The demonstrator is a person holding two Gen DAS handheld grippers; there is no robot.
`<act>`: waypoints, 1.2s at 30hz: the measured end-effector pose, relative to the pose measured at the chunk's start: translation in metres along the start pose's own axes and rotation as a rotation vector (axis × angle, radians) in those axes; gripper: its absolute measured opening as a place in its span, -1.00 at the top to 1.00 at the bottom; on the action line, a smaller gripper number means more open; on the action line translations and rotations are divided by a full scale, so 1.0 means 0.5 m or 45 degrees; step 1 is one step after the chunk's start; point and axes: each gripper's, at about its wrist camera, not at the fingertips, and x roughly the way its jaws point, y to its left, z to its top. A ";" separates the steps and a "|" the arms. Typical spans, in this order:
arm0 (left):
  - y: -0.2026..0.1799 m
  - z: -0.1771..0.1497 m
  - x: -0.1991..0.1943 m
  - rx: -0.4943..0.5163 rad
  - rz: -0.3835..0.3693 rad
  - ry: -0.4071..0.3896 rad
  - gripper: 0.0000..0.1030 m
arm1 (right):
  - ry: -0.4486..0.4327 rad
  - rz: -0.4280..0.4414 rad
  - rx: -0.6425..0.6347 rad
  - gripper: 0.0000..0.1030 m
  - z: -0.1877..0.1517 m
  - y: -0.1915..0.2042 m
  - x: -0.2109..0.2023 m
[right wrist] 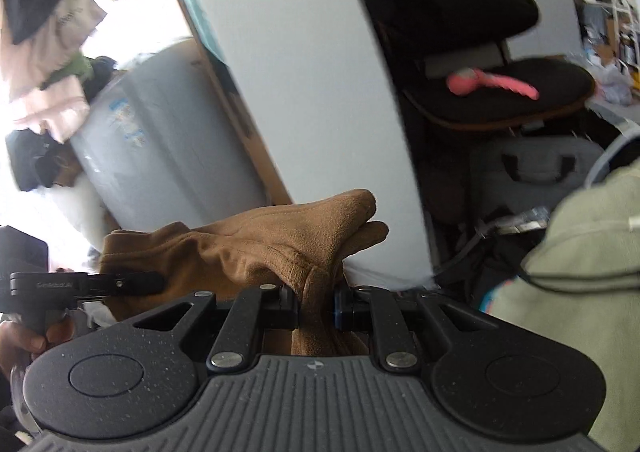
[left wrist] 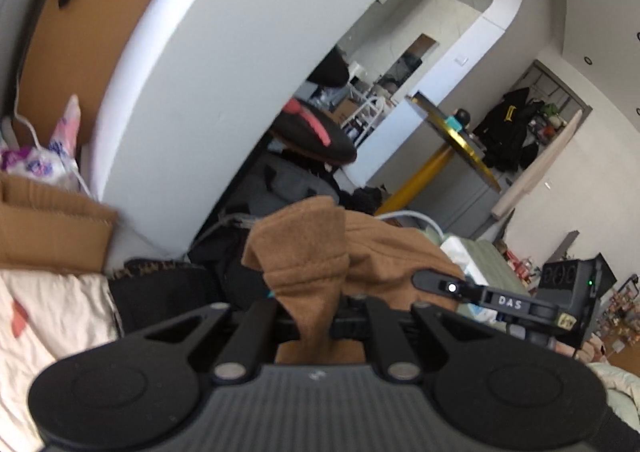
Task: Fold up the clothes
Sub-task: 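Carry the hanging brown shirt with both grippers toward the dark clothes pile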
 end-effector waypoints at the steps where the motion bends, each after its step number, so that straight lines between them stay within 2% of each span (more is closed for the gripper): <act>1: 0.008 -0.007 0.013 -0.003 -0.009 0.010 0.90 | 0.005 -0.011 0.008 0.71 -0.008 -0.011 0.008; 10: 0.088 -0.044 0.102 -0.003 -0.096 0.089 0.90 | 0.072 -0.081 0.028 0.71 -0.078 -0.081 0.071; 15: 0.130 -0.065 0.145 -0.007 -0.114 0.130 0.90 | 0.110 -0.104 0.024 0.71 -0.100 -0.118 0.108; 19: 0.171 -0.075 0.178 -0.017 -0.115 0.149 0.90 | 0.141 -0.123 0.012 0.71 -0.113 -0.141 0.152; 27: 0.252 -0.084 0.239 -0.048 -0.098 0.150 0.90 | 0.276 -0.148 -0.075 0.71 -0.145 -0.177 0.268; 36: 0.318 -0.055 0.293 -0.012 -0.058 0.120 0.90 | 0.303 -0.166 -0.135 0.71 -0.142 -0.195 0.356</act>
